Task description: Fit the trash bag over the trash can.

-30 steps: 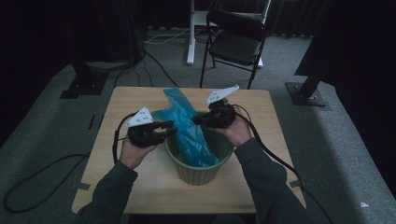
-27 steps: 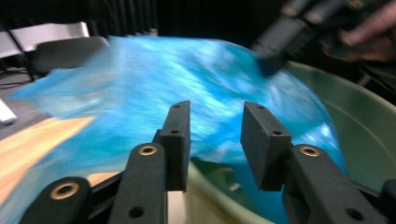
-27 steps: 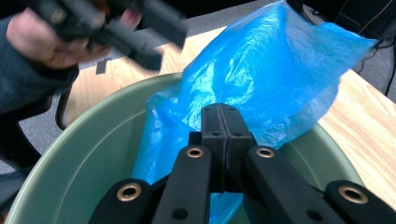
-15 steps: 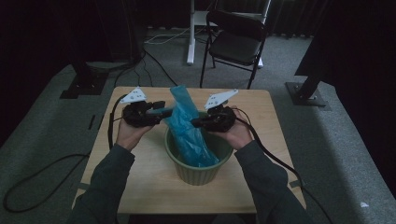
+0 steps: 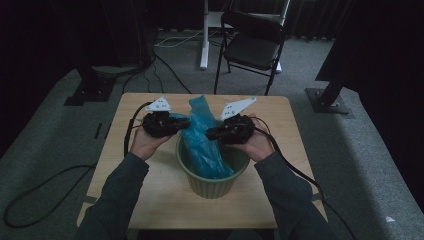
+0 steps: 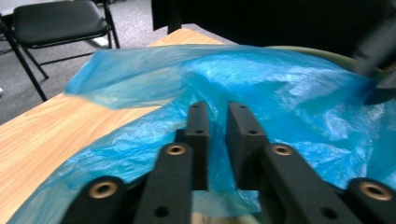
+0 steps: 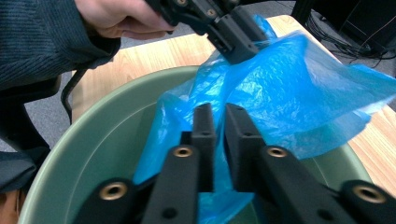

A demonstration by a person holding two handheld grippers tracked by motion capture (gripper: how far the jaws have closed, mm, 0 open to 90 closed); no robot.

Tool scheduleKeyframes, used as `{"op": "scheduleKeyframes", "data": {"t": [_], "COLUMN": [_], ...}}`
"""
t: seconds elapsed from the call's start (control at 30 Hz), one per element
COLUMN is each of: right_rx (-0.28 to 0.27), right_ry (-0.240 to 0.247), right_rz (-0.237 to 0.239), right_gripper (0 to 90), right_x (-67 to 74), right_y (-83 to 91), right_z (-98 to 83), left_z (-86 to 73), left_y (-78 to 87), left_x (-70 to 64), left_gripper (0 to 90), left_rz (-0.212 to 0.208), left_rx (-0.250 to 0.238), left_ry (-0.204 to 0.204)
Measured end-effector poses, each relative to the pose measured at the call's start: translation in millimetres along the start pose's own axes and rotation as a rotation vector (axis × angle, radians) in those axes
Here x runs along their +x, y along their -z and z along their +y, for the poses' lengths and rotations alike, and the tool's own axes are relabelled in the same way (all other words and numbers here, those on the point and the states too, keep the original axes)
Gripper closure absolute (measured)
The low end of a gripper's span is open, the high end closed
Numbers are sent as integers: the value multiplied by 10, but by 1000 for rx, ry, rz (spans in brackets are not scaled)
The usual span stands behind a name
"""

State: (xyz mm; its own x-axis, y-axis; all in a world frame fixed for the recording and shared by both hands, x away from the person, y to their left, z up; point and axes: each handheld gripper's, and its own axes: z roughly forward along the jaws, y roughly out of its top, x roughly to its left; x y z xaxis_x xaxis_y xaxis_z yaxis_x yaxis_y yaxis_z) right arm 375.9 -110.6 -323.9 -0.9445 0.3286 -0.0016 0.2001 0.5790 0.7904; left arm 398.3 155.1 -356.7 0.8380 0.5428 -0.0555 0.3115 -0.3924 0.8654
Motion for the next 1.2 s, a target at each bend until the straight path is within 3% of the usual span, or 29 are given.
{"op": "scheduleKeyframes", "data": {"t": [0.03, 0.23, 0.4, 0.6, 0.73, 0.77, 0.8, 0.93, 1.03, 1.2], "right_rx": [-15, -52, -58, -52, -8, 12, 12, 30, 29, 23], "right_ry": [-17, -66, -79, -91, -78, -64, -64, -14, 14, 55], "right_rz": [1, -35, -52, -43, -31, -32, -32, -40, -65, -86], "right_gripper": [692, 623, 600, 541, 541, 630, 630, 845, 879, 881], "right_x": [-16, -77, -103, -121, -108, -93, -93, -35, 8, 71], "right_y": [26, 93, 73, 29, -13, -38, -38, -60, -45, -5], "right_z": [4, 23, 23, 23, 11, 2, 2, -3, -7, -10], "left_z": [-5, -19, -17, -19, -22, -25, -25, -41, -40, -14], "left_y": [12, 34, 39, 18, 18, 20, 20, 38, 79, 205], "left_x": [-63, -206, -338, -458, -499, -510, -510, -523, -492, -366], "left_gripper": [836, 854, 856, 865, 865, 865, 865, 858, 818, 786], "left_rz": [-1, -6, -14, -31, -33, -31, -31, -42, -24, 26], "left_rx": [-5, -11, -17, -23, -30, -31, -31, -32, -35, -64], "left_ry": [-15, -50, -79, -100, -102, -103, -103, -103, -101, -66]}}
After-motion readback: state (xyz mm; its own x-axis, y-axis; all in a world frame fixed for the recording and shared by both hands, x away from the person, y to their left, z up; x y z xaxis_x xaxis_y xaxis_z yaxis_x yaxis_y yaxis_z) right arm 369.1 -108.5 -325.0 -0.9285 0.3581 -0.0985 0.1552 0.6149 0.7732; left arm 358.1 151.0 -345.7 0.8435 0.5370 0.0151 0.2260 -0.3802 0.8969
